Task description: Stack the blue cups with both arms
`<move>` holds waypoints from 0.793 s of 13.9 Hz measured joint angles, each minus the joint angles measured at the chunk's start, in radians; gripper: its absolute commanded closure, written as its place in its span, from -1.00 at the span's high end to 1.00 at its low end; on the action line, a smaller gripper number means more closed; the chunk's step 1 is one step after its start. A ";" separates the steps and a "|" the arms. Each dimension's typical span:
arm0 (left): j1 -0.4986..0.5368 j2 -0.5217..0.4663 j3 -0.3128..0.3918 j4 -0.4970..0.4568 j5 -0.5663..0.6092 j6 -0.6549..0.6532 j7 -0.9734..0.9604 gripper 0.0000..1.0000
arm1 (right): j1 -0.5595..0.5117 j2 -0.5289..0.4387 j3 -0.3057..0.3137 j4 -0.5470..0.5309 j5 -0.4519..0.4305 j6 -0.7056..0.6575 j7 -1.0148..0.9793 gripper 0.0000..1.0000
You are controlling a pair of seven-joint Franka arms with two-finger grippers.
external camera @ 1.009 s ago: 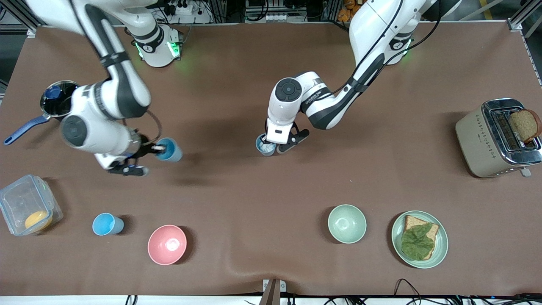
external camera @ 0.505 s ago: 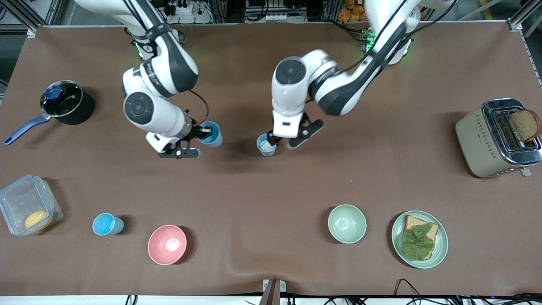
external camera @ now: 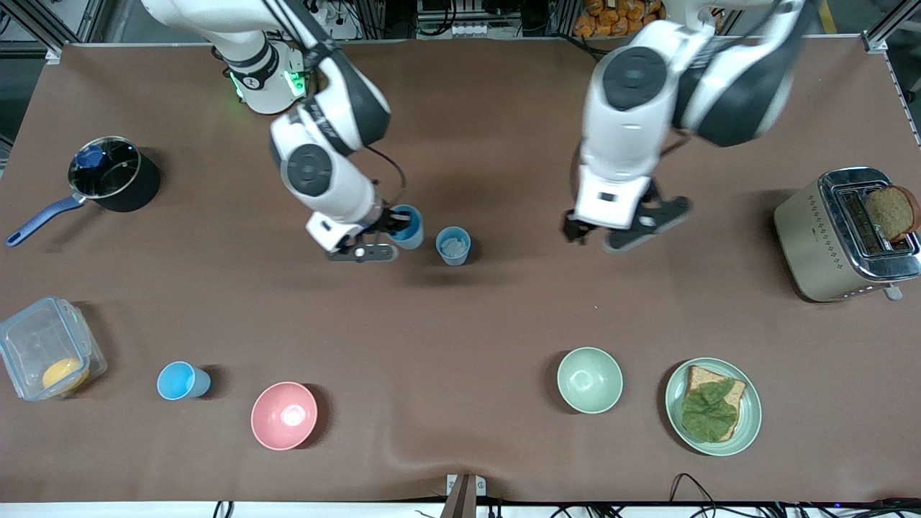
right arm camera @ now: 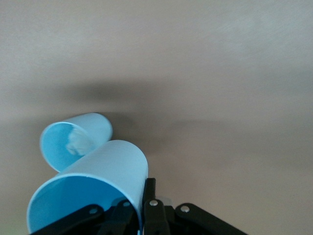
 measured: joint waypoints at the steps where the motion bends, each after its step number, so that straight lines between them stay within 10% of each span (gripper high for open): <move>1: 0.043 -0.018 0.000 0.000 -0.012 -0.019 0.085 1.00 | 0.021 0.036 0.000 0.037 0.000 0.002 0.048 -1.00; 10: 0.329 -0.133 0.002 -0.003 -0.123 -0.101 0.592 1.00 | 0.091 0.169 -0.001 0.166 0.000 0.001 0.182 -1.00; 11: 0.339 -0.141 0.002 -0.003 -0.127 -0.110 0.609 1.00 | 0.091 0.171 -0.001 0.167 0.000 0.001 0.182 -0.53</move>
